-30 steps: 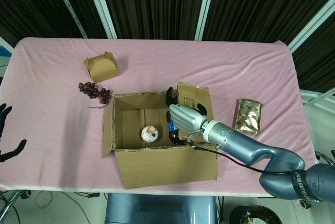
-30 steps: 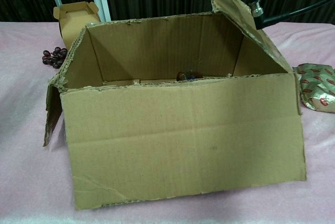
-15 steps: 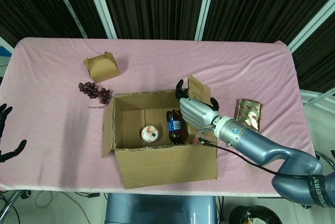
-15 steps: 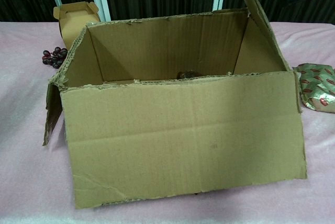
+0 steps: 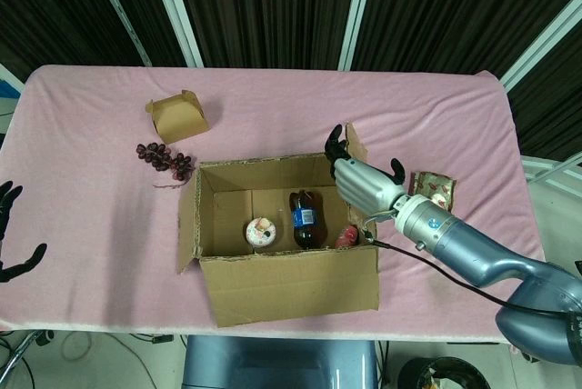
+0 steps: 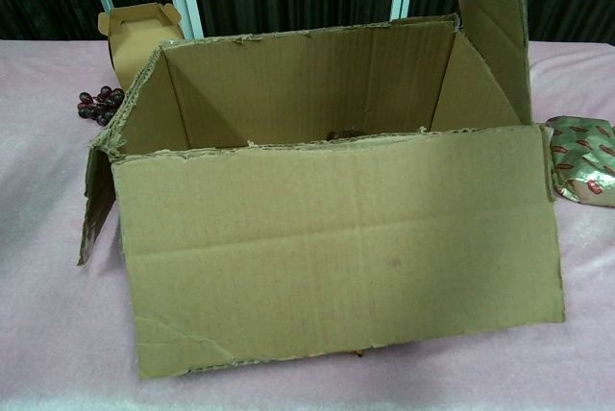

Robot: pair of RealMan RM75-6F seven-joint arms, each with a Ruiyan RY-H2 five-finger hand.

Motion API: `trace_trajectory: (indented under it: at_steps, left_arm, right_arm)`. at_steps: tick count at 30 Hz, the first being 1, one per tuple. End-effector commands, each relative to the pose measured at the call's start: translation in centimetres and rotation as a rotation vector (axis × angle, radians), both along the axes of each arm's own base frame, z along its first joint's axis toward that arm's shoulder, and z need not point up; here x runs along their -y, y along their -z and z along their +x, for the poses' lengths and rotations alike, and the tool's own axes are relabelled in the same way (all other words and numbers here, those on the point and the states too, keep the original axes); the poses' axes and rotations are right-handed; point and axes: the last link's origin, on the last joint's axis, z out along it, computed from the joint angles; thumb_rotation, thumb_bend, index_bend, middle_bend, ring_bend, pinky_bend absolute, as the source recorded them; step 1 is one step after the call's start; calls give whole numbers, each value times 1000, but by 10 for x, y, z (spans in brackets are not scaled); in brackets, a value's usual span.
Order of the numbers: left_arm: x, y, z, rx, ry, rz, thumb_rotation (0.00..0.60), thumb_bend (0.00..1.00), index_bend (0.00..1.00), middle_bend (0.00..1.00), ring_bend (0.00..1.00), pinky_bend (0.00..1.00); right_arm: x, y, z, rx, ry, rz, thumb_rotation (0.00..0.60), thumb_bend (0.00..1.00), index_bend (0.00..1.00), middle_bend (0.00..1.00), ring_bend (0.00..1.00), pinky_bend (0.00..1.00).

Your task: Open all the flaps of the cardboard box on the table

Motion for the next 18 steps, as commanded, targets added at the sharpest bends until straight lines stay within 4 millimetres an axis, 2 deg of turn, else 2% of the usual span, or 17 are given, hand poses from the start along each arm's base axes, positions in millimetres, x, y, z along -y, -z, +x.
trace_trajectory:
  at_steps: [1,18]
  left_arm:
    - [0,0,0,2,0,-1,600,255,0,0,0,0]
    - [2,0,0,6,-4,-9,600,255,0,0,0,0]
  right_arm:
    - [0,-4,-2,5,0,-10,600,256,185,256,165,223]
    - [1,-35,-23,-21,21,-89,600,253,154,212,141,222]
